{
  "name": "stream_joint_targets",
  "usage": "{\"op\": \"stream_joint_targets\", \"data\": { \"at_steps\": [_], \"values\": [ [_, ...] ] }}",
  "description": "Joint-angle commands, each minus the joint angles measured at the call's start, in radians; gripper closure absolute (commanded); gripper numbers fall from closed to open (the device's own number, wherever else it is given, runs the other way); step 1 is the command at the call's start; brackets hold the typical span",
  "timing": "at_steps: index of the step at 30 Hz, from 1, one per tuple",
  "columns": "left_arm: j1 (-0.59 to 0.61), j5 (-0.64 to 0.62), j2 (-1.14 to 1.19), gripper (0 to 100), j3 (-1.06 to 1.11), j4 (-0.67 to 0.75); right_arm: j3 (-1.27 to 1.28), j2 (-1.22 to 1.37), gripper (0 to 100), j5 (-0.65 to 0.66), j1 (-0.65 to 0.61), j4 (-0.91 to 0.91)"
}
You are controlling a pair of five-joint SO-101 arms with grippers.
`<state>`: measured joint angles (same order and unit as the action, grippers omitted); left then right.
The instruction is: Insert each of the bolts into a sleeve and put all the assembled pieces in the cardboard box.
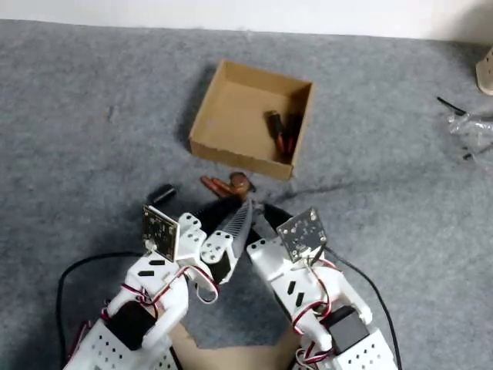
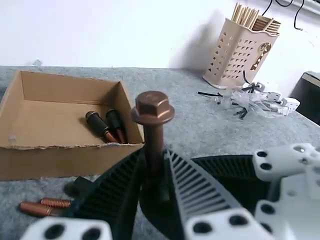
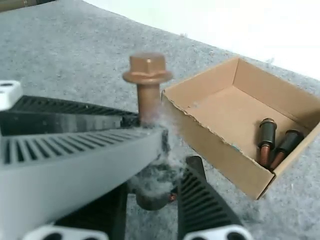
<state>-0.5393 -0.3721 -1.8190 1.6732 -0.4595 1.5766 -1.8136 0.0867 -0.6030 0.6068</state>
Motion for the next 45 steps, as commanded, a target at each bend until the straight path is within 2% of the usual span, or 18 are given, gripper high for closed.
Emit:
{"op": "stream_joint_targets", "data": {
  "at_steps": [1,5,10,13,18,32,34,38,40,42,45],
  "values": [
    [-0.012,0.051,-0.004,99,0.019,0.0,-0.042,-0.027,99.5,-0.009,0.044,-0.056],
    [-0.012,0.06,-0.004,97,0.018,-0.002,-0.041,-0.027,99.5,-0.009,0.045,-0.056],
    [-0.012,0.06,-0.004,78,0.018,-0.021,-0.016,-0.027,99.5,-0.008,0.045,-0.058],
    [-0.013,0.057,-0.004,74,-0.001,-0.098,-0.008,-0.027,99.5,-0.008,0.045,-0.059],
    [-0.012,0.055,-0.004,74,-0.091,-0.19,-0.007,-0.027,99.5,-0.008,0.045,-0.059],
    [-0.01,0.06,-0.002,76,-0.371,-0.196,0.025,-0.025,99.5,-0.008,0.042,-0.059],
    [0.028,0.06,-0.004,82,-0.374,-0.207,0.028,-0.025,99.5,-0.008,0.044,-0.059],
    [0.179,0.058,-0.004,100,-0.366,-0.273,0.028,-0.025,99.5,-0.008,0.044,-0.059],
    [0.257,0.055,-0.004,97,-0.366,-0.328,0.028,-0.025,99.5,-0.008,0.044,-0.059],
    [0.311,0.055,-0.002,99,-0.364,-0.367,0.028,-0.025,99.5,-0.008,0.042,-0.059],
    [0.346,0.054,-0.002,99,-0.341,-0.376,0.031,-0.025,99.5,-0.008,0.042,-0.059]
  ]
}}
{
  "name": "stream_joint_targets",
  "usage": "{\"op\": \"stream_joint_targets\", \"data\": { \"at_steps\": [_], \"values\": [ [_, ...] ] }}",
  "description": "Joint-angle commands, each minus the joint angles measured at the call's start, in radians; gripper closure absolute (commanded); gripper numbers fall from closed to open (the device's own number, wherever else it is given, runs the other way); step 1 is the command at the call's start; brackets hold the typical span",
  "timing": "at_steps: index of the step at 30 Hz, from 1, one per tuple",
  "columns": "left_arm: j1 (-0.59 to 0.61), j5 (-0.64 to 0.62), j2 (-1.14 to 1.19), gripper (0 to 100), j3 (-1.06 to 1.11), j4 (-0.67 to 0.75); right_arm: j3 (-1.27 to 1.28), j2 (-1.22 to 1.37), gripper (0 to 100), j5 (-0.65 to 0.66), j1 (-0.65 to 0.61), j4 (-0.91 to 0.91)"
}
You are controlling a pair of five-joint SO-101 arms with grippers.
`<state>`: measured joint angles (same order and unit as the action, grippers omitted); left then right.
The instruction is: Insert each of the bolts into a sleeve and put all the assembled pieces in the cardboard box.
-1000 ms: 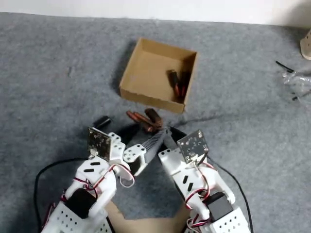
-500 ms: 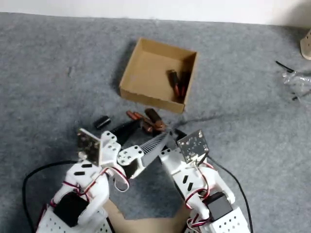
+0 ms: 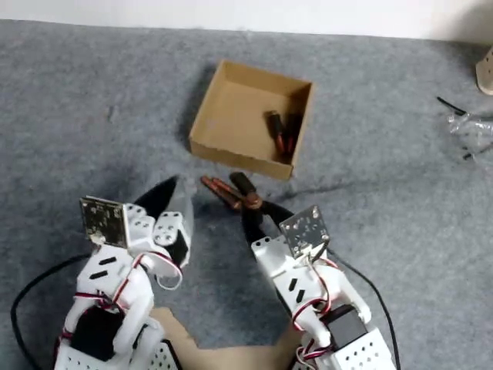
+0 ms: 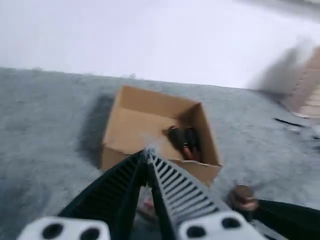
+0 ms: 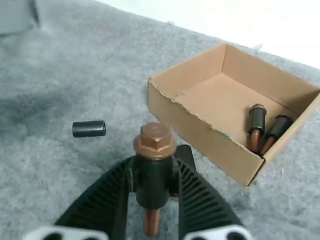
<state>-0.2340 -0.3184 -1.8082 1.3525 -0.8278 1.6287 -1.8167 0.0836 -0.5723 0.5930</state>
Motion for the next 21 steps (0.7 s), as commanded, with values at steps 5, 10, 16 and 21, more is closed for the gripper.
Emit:
{"op": "stream_joint_targets", "data": {
  "at_steps": [5,10,16,21],
  "values": [
    [0.053,0.003,-0.013,99,0.13,-0.008,-0.019,-0.021,99.5,-0.005,0.01,-0.045],
    [0.171,0.006,-0.013,99,0.203,-0.006,-0.021,-0.019,99.5,0.063,0.01,-0.045],
    [0.271,0.245,-0.013,99,0.237,-0.006,-0.027,-0.019,99.5,0.101,0.016,-0.045],
    [0.331,0.29,-0.013,99,0.229,-0.005,-0.028,-0.018,99.5,0.101,0.015,-0.091]
  ]
}}
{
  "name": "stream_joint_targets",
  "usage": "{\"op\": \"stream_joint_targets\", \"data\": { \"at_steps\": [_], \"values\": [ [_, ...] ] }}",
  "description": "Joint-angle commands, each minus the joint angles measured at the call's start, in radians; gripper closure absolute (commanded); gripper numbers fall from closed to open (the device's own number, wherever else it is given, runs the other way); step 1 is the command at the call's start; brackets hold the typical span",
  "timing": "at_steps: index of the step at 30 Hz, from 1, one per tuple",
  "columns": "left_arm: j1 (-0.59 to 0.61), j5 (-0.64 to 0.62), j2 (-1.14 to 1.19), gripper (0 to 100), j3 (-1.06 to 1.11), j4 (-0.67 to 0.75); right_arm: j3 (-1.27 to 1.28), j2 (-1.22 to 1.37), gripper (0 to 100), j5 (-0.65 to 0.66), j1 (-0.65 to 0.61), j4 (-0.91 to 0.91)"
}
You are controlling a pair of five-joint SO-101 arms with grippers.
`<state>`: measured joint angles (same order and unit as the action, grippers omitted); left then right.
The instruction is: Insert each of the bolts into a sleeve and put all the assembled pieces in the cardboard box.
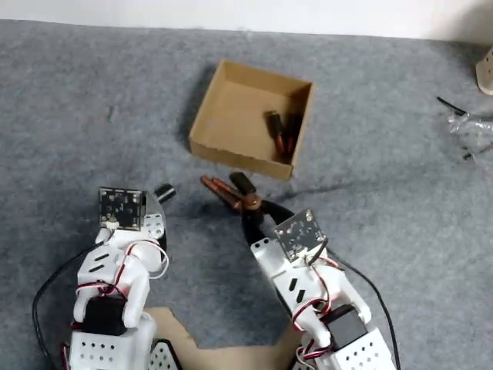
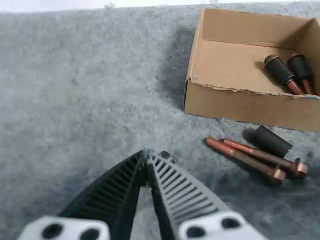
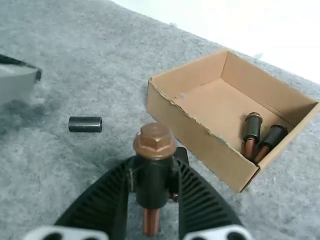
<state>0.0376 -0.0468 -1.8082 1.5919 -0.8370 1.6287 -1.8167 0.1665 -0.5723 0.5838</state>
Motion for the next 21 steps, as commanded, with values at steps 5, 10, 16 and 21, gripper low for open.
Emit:
{"op": "stream_joint_targets", "data": {
  "at_steps": [5,10,16,21],
  "values": [
    [0.105,0.02,-0.013,99,-0.008,0.025,-0.081,0.053,99.5,0.023,0.015,-0.12],
    [0.11,0.025,-0.013,99,-0.008,0.025,-0.252,0.3,99.5,0.021,0.016,-0.12],
    [0.111,0.025,-0.013,99,-0.007,0.025,-0.553,0.636,99.5,0.021,0.021,-0.124],
    [0.111,0.026,-0.013,99,0.005,0.031,-0.835,0.954,99.5,0.023,0.087,-0.124]
  ]
}}
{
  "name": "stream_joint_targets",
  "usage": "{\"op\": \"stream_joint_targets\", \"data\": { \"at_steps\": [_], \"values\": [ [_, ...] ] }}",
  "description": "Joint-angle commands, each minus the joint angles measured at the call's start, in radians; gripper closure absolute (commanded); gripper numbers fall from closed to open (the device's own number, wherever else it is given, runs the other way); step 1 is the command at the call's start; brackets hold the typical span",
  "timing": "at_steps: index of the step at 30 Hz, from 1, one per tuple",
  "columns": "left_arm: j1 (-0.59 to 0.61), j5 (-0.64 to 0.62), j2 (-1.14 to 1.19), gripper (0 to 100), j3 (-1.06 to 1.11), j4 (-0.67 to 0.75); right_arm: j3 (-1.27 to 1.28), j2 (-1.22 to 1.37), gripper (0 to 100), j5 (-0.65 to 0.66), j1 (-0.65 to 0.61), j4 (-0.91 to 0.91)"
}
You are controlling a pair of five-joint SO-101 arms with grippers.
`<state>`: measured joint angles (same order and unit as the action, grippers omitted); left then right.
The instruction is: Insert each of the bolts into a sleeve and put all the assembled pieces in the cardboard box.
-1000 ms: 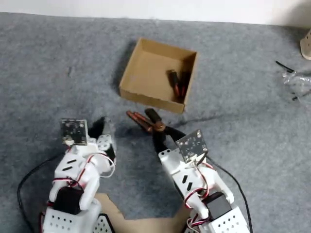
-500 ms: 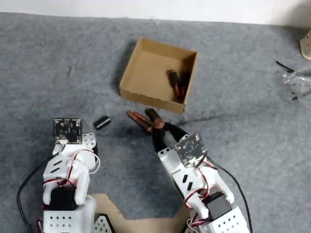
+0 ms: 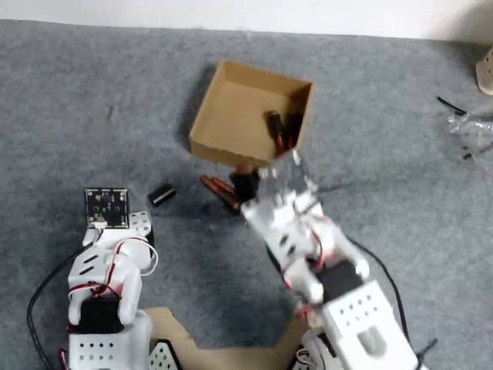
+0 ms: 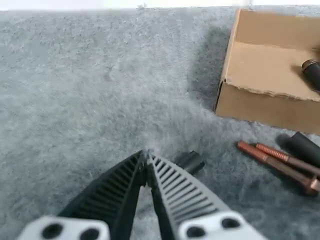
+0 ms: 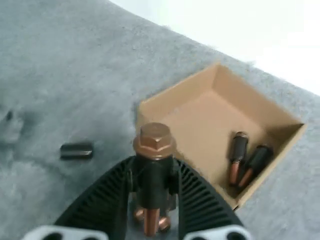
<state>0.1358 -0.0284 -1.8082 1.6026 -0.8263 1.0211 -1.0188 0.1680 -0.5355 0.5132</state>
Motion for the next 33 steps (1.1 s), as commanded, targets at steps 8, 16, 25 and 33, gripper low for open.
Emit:
{"op": "stream_joint_targets", "data": {
  "at_steps": [8,16,25,33],
  "values": [
    [0.013,0.008,-0.013,99,-0.004,0.02,-0.661,0.697,99.5,0.023,0.191,-0.048],
    [0.01,0.008,-0.013,99,-0.002,0.02,-1.047,1.185,99.5,0.028,0.283,-0.045],
    [0.007,0.008,-0.013,99,-0.002,0.02,-1.282,1.529,99.5,0.12,0.302,-0.044],
    [0.007,0.009,-0.013,99,-0.002,0.021,-1.296,1.607,99.1,0.121,0.282,-0.044]
  ]
}}
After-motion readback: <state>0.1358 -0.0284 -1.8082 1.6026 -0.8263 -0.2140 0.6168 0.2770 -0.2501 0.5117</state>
